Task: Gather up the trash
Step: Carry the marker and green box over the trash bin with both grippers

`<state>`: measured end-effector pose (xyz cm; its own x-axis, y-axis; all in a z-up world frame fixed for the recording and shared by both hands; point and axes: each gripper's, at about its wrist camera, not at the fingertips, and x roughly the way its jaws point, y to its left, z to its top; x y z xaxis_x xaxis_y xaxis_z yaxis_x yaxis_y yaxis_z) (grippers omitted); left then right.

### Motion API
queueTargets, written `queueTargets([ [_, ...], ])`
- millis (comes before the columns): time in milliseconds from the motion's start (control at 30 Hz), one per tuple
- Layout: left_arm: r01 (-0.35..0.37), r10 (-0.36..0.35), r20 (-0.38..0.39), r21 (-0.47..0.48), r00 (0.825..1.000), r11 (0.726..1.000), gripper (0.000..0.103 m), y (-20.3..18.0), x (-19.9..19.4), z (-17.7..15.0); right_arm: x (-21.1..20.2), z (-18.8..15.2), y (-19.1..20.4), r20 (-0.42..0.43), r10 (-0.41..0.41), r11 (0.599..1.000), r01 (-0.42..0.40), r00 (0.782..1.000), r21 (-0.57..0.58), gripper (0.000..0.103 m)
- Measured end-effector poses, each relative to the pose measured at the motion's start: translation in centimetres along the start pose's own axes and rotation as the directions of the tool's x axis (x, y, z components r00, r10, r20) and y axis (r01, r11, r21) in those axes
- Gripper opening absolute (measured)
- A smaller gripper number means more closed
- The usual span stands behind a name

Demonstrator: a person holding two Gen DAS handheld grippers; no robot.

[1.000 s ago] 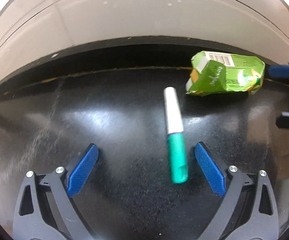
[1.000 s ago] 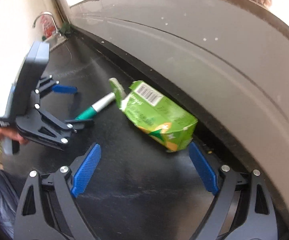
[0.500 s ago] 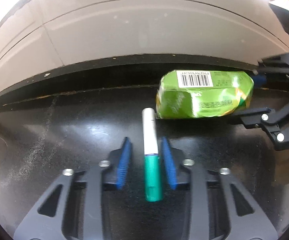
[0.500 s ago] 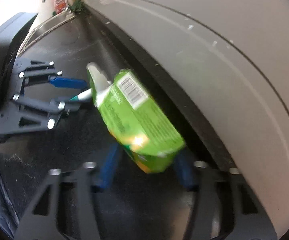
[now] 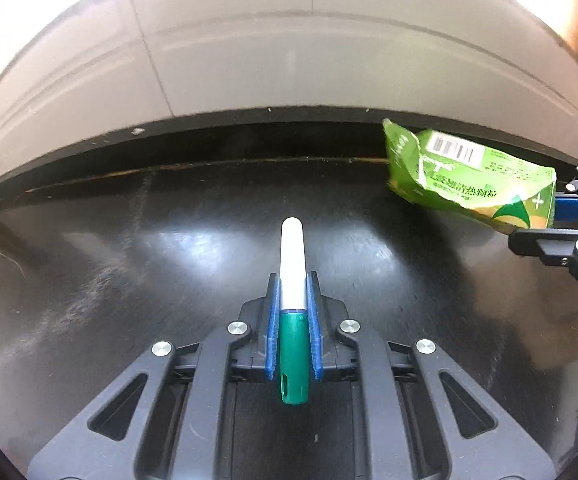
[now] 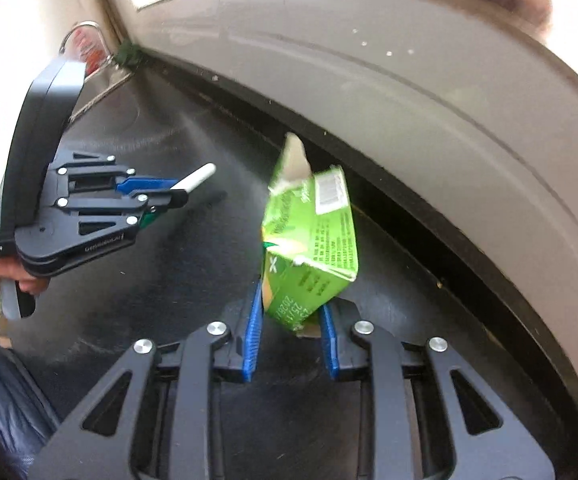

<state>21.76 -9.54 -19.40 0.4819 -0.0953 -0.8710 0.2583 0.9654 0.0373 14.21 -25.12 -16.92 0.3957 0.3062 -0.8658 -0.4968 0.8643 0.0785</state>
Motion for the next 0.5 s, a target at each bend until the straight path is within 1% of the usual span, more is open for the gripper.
queueTargets([
  [167,-0.017,0.017,0.022,0.006,1.000,1.000,0.012,0.1,-3.7,-1.2,-3.3,-1.7,3.1,0.018,-0.068,0.997,0.067,0.998,0.039,0.024],
  [200,-0.018,0.018,0.030,0.004,0.999,1.000,0.012,-0.1,-4.6,-1.3,-4.0,-2.0,3.7,0.025,-0.072,0.996,0.070,0.997,0.047,0.024],
  [300,-0.022,0.021,0.051,0.008,0.998,1.000,0.012,-0.4,-7.2,-2.8,-6.7,-3.1,5.6,0.054,-0.079,0.994,0.075,0.995,0.075,0.024],
  [367,-0.018,0.018,0.052,0.005,0.998,1.000,0.012,-0.3,-8.9,-3.8,-8.3,-3.9,7.6,0.071,-0.089,0.994,0.084,0.993,0.072,0.024],
  [500,-0.027,0.028,0.052,-0.010,0.998,1.000,0.012,0.4,-11.4,-6.6,-9.5,-4.9,11.1,0.085,-0.089,0.995,0.084,0.992,0.057,0.024],
])
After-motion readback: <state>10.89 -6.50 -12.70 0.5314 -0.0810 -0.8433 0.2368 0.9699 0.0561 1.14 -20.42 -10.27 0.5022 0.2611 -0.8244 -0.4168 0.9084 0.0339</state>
